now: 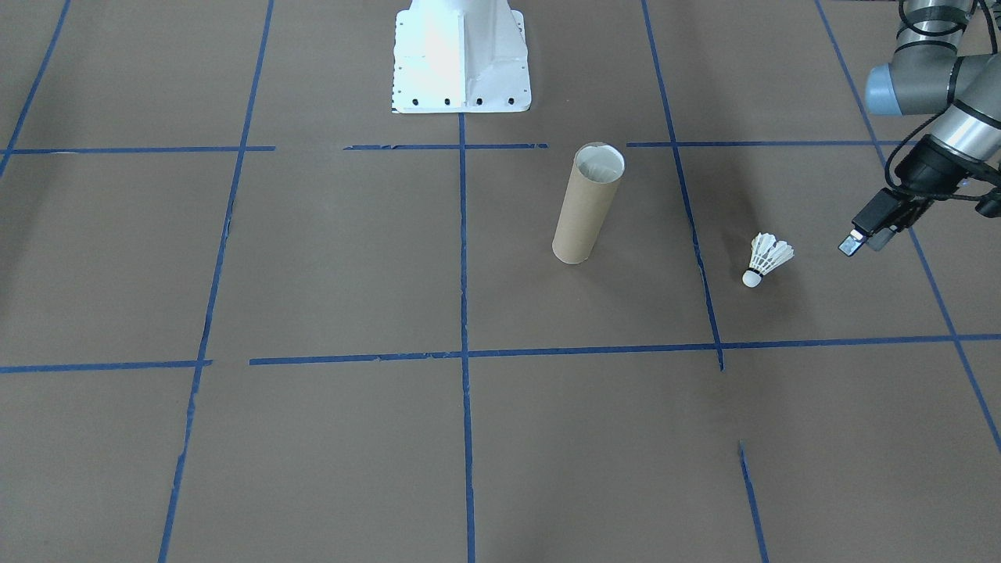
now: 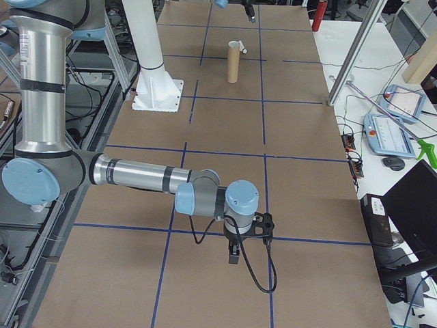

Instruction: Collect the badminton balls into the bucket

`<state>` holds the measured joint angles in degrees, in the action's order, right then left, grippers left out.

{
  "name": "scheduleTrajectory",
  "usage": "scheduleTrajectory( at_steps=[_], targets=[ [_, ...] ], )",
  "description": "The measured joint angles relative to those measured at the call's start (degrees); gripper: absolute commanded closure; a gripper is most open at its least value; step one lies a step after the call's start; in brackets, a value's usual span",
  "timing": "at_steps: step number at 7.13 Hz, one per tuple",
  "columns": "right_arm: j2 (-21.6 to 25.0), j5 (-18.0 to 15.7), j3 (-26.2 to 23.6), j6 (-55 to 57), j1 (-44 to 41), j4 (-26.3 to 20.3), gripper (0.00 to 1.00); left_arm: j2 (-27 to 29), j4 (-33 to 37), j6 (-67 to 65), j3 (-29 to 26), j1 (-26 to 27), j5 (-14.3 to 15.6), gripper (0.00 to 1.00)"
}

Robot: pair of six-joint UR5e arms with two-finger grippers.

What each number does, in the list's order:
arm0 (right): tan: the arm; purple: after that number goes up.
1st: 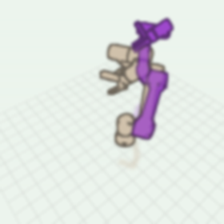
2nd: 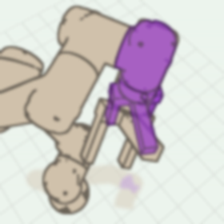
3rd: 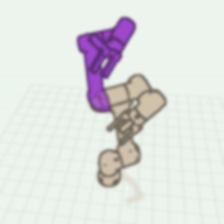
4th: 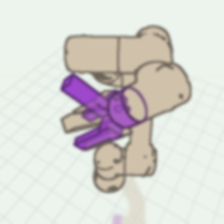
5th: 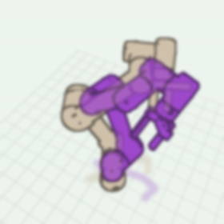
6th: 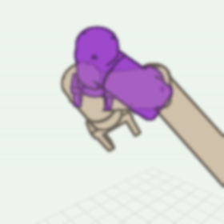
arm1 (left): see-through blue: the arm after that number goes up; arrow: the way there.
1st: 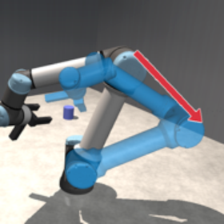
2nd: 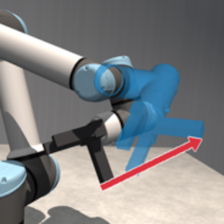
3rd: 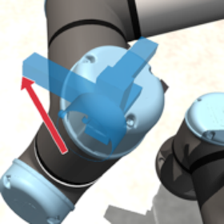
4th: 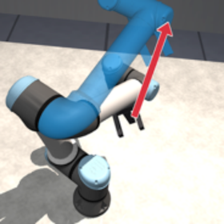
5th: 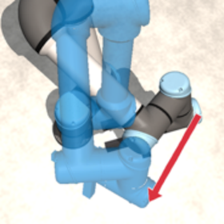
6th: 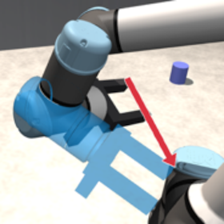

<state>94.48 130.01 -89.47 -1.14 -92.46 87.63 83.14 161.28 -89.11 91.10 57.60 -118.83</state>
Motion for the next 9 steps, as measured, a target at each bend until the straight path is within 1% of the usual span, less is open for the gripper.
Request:
scheduleTrajectory(
  at_steps=[1,2,3,4,5,6,8,9],
  targets=[
    [0.0,0.0,0.0,0.0,0.0,0.0,0.00,-0.8,4.1,-9.1,0.0,-4.7,4.6,0.00],
    [0.0,0.0,0.0,0.0,0.0,0.0,0.00,-1.1,6.0,-15.7,0.0,-8.6,8.5,0.00],
    [0.0,0.0,0.0,0.0,0.0,0.0,0.00,-1.2,6.8,-20.1,0.0,-11.3,11.3,0.00],
    [0.0,0.0,0.0,0.0,0.0,0.0,0.00,-1.3,7.0,-22.7,-0.1,-12.6,12.6,0.11],
    [0.0,0.0,0.0,0.0,0.0,0.0,0.00,-1.3,7.1,-24.6,-0.2,-13.1,13.1,0.38],
    [0.0,0.0,0.0,0.0,0.0,0.0,0.00,-1.2,7.1,-26.6,-0.3,-13.4,13.2,0.53],
    [0.0,0.0,0.0,0.0,0.0,0.0,0.00,-1.1,7.1,-29.2,-0.3,-13.9,14.1,0.81],
    [0.0,0.0,0.0,0.0,0.0,0.0,0.00,-1.1,7.1,-29.7,-0.4,-14.1,14.3,1.00]
  ],
)
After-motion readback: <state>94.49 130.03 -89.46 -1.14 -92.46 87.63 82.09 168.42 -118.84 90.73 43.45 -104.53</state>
